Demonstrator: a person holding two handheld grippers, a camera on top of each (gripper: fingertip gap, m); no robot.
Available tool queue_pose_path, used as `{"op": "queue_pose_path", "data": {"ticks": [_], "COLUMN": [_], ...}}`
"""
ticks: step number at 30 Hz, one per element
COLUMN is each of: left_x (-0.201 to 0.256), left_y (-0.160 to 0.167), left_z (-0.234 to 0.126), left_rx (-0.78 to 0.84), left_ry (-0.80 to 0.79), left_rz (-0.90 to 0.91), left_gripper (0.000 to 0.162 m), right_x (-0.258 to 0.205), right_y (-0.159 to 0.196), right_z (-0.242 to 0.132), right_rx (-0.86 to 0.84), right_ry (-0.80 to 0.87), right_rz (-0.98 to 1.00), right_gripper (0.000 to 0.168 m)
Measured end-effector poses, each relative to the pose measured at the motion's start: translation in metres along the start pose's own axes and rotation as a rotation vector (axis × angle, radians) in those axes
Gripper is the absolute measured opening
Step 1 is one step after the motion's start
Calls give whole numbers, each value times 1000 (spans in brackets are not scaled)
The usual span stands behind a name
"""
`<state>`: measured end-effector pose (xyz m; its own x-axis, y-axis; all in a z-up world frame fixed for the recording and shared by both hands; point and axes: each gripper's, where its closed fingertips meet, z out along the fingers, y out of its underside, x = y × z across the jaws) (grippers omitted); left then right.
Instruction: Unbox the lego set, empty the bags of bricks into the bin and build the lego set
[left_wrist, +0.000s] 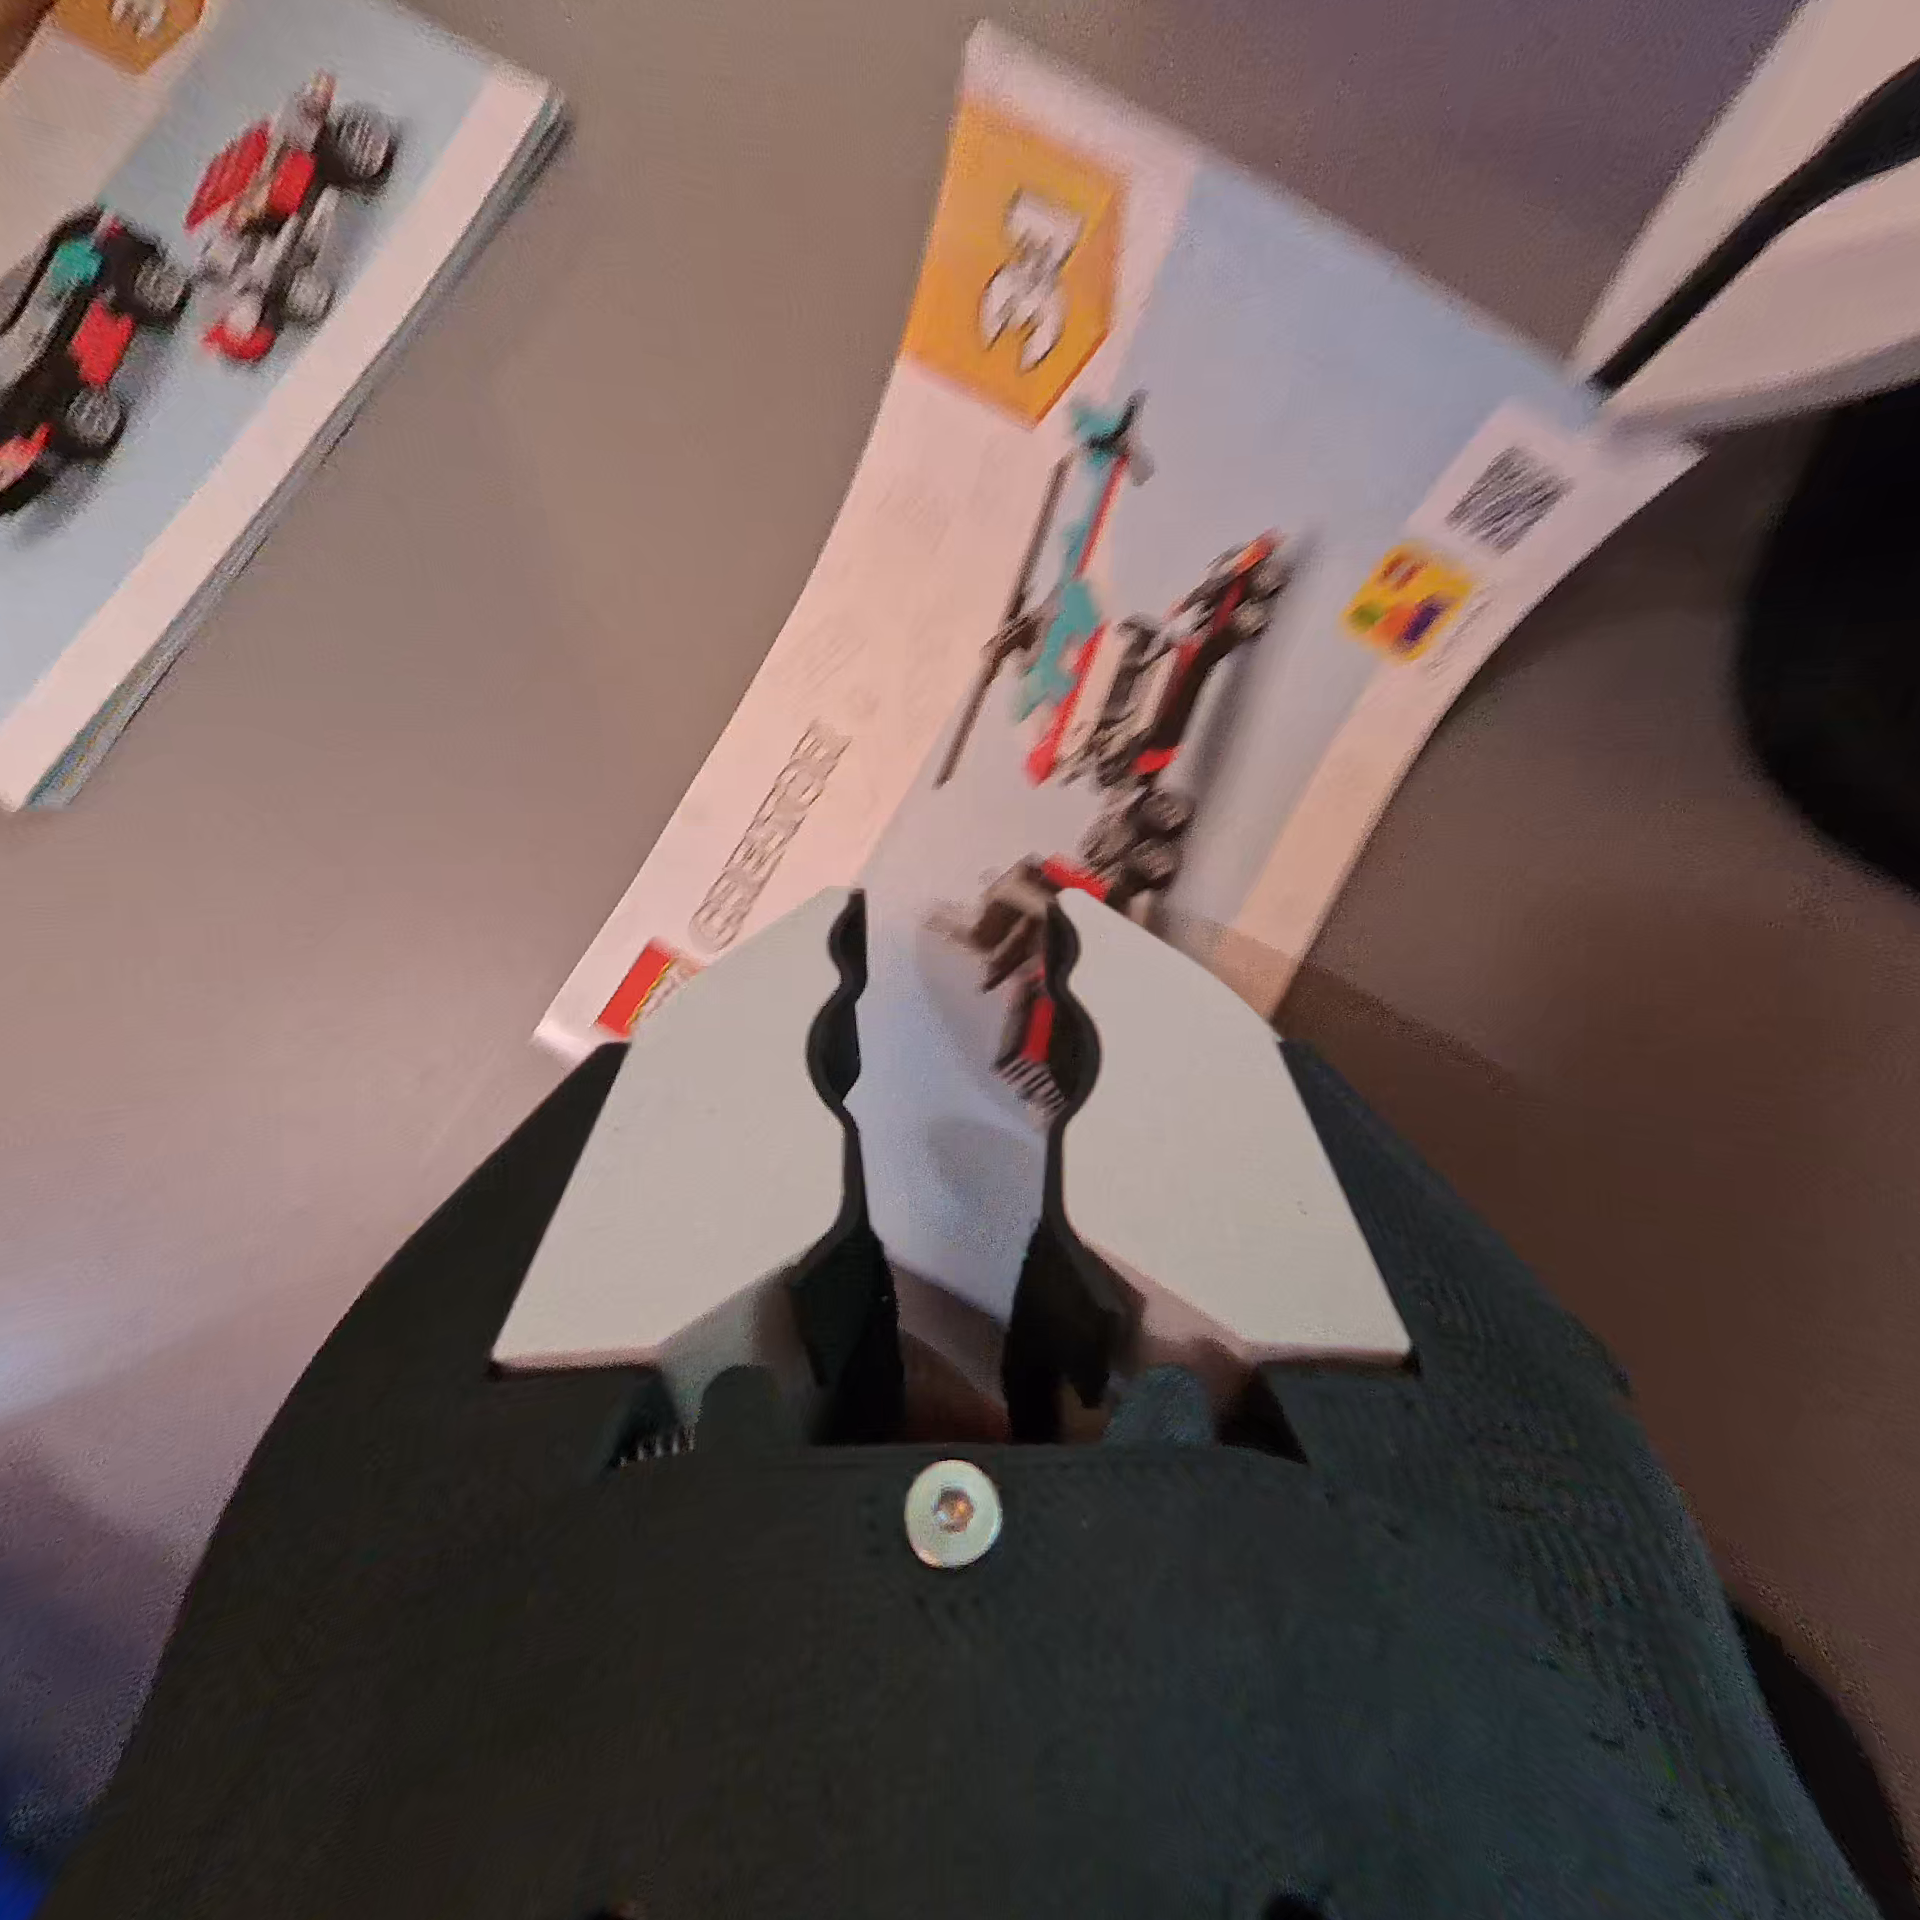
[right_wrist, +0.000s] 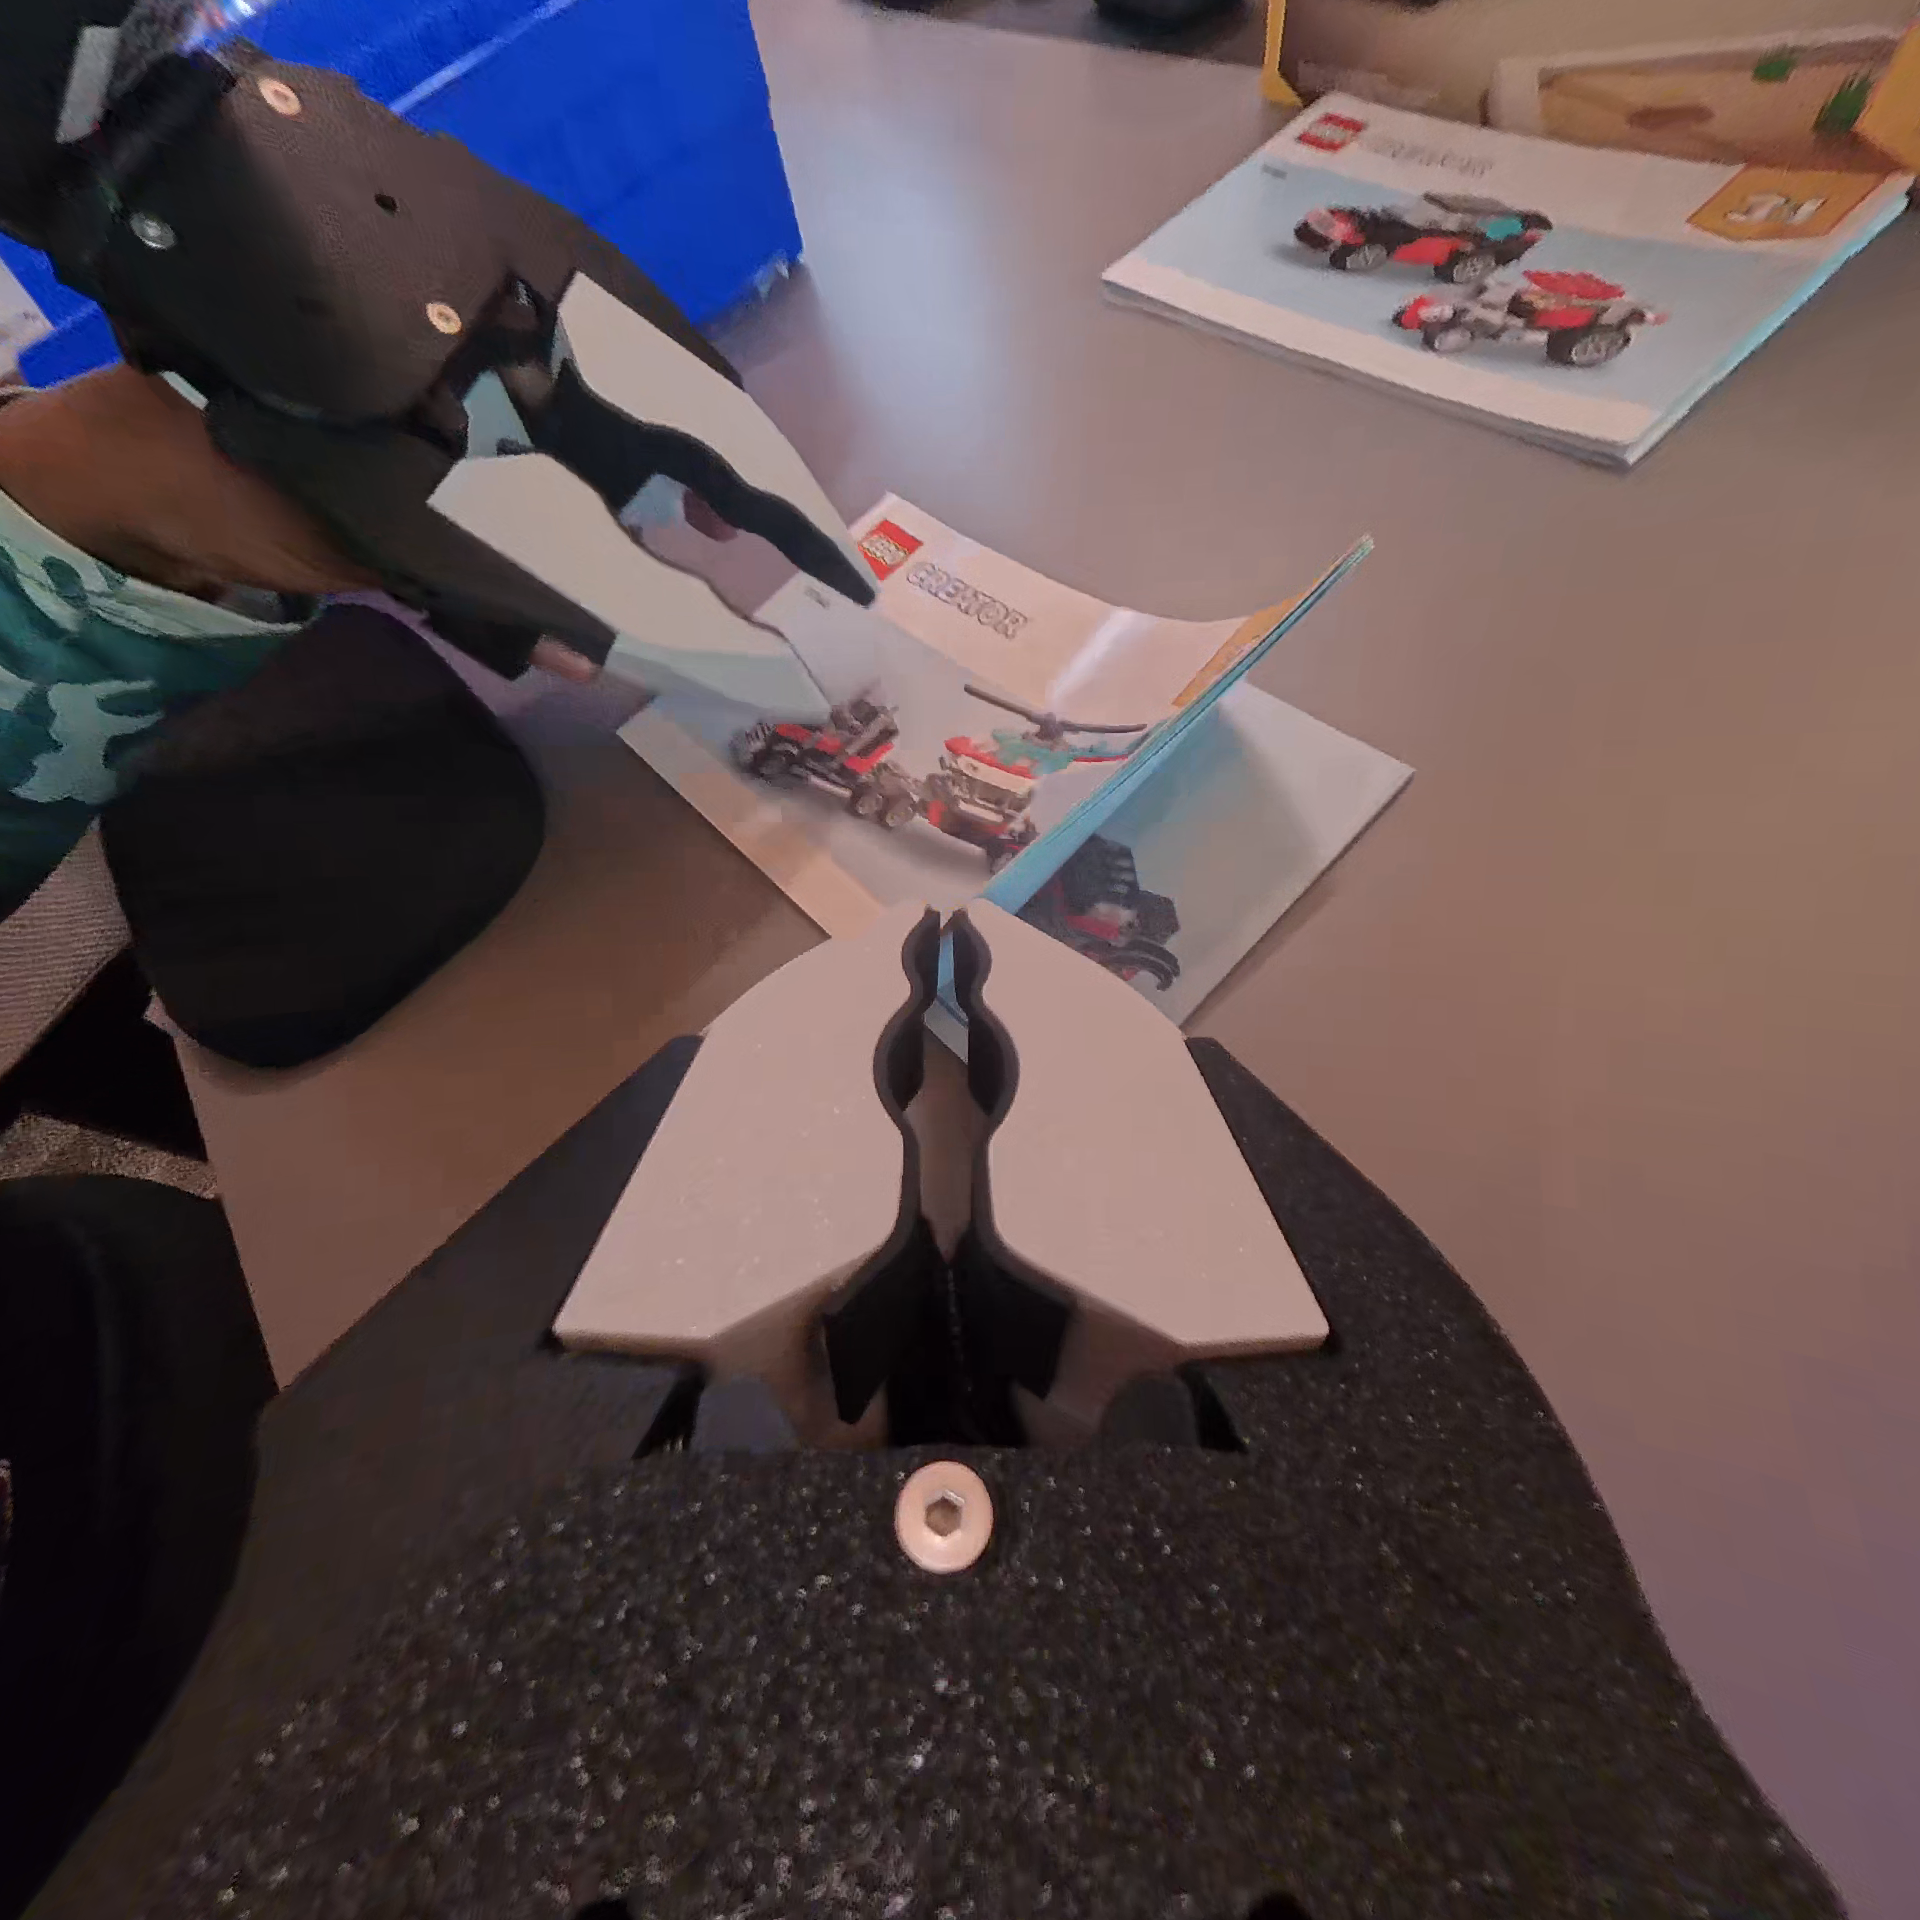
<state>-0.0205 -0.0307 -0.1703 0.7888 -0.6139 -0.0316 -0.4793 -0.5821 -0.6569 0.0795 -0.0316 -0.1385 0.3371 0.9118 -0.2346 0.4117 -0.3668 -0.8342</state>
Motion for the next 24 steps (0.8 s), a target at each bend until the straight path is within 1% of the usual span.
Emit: {"op": "queue_pose_path", "data": {"ticks": [1, 3, 5, 8, 10, 15, 17, 19, 20, 21, 22, 23, 24], "left_x": [13, 42, 61, 80, 87, 86, 84, 85, 87, 87, 85, 84, 84], "left_y": [-12, -37, -54, -61, -65, -65, -64, -63, -63, -64, -64, -62, -59], "left_z": [-3, -12, -19, -18, -15, -8, -7, -7, -8, -9, -9, -7, -5], "left_rx": [62, 212, 320, 376, 403, 405, 401, 396, 403, 413, 419, 410, 388], "left_ry": [63, 170, 181, 109, 44, -144, -199, -218, -221, -229, -241, -242, -231], "left_rz": [8, 36, 72, 158, 192, 235, 253, 274, 280, 281, 281, 284, 289], "left_gripper": [37, 49, 51, 57, 58, 58, 52, 45, 38, 17, 6, 0, 0], "right_x": [-3, -10, -16, -24, -28, -35, -38, -42, -43, -41, -39, -38, -37], "right_y": [-3, -11, -19, -28, -34, -44, -48, -52, -52, -51, -48, -46, -45], "right_z": [0, -1, -1, -1, -1, -2, -3, -5, -4, -3, -1, 1, 1], "right_rx": [18, 58, 88, 119, 142, 186, 208, 233, 235, 225, 211, 202, 197], "right_ry": [-10, -41, -73, -98, -115, -125, -138, -161, -163, -156, -147, -144, -145], "right_rz": [-1, 8, 16, 12, 14, 18, 21, 38, 38, 32, 27, 27, 29], "right_gripper": [2, 2, 2, 2, 2, 1, 0, 0, 0, 0, 0, 0, 0]}}
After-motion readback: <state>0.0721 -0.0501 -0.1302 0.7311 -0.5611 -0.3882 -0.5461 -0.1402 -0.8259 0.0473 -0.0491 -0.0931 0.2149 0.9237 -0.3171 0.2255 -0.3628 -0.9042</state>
